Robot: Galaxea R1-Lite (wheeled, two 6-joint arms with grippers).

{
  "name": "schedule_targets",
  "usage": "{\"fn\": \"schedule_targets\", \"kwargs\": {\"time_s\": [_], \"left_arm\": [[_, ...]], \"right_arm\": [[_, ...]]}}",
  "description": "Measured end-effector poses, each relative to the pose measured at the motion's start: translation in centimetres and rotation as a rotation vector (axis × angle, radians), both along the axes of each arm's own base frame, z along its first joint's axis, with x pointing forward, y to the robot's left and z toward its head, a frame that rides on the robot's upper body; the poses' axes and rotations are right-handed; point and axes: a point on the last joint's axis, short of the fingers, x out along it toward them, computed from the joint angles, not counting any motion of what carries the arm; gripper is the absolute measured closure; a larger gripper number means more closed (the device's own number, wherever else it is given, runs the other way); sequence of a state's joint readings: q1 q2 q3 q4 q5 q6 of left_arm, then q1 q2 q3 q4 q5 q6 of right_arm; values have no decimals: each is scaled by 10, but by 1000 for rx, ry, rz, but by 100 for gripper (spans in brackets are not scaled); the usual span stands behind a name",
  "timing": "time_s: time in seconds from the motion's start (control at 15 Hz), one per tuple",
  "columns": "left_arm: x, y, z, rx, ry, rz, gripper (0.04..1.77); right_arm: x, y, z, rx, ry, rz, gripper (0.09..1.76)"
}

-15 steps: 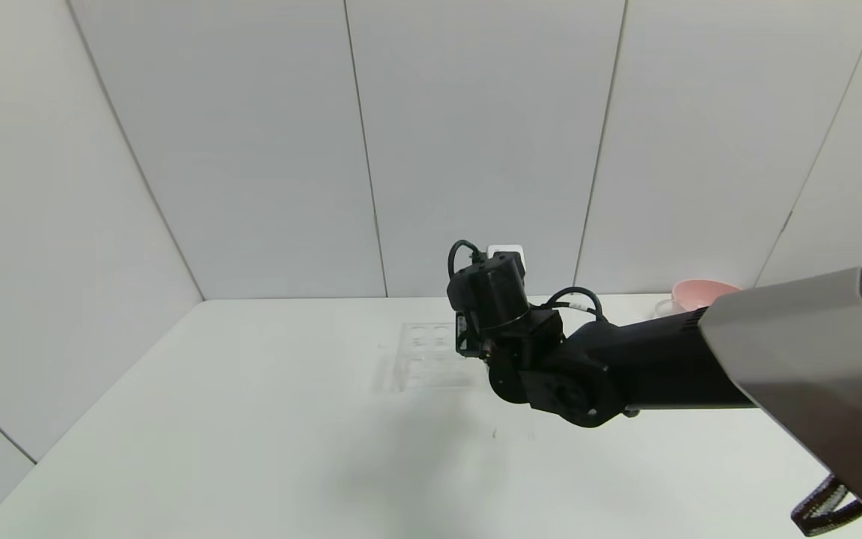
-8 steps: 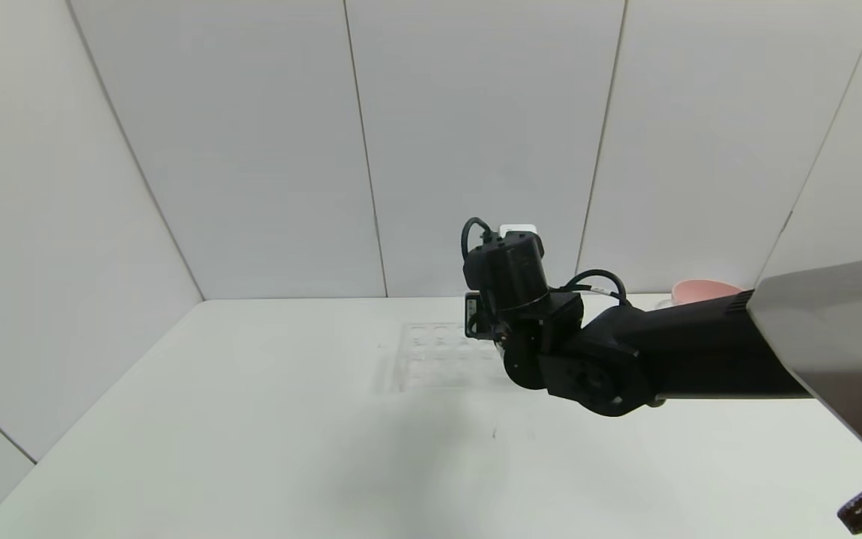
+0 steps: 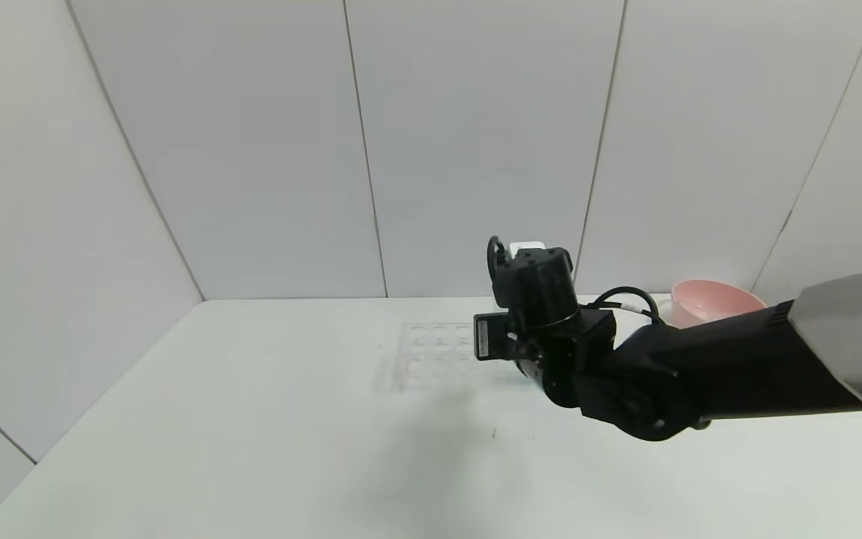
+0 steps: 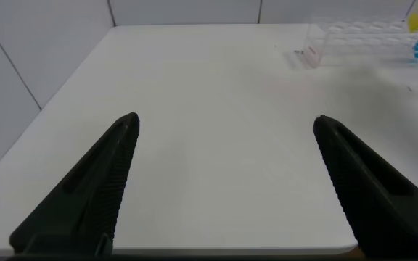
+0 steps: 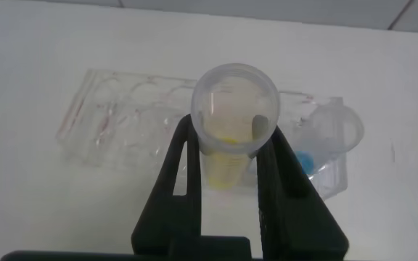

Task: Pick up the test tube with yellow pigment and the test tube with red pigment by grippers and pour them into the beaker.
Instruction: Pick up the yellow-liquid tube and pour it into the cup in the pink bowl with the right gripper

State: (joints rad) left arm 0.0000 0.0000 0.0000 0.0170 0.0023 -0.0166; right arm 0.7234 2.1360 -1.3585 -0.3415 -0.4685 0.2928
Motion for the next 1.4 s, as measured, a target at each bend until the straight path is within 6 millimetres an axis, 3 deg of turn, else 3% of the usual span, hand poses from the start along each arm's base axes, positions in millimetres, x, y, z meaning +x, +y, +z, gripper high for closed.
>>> {"fn": "schedule_targets", "kwargs": {"time_s": [0.33,0.6,1.07,1.4], "left_arm": [[0,0,0,0,0,0,9],[0,0,0,0,0,0,9],[0,0,0,0,0,0,9],[0,0,0,0,0,0,9]], "right_arm": [[-24,-41,-17,-47,-73,222,135],[-22,-106,-20,-42,-121,306,135],[-11,-225,-3,-60,-9,323,135],[-2,-292,24,-42,41,309,135]]}}
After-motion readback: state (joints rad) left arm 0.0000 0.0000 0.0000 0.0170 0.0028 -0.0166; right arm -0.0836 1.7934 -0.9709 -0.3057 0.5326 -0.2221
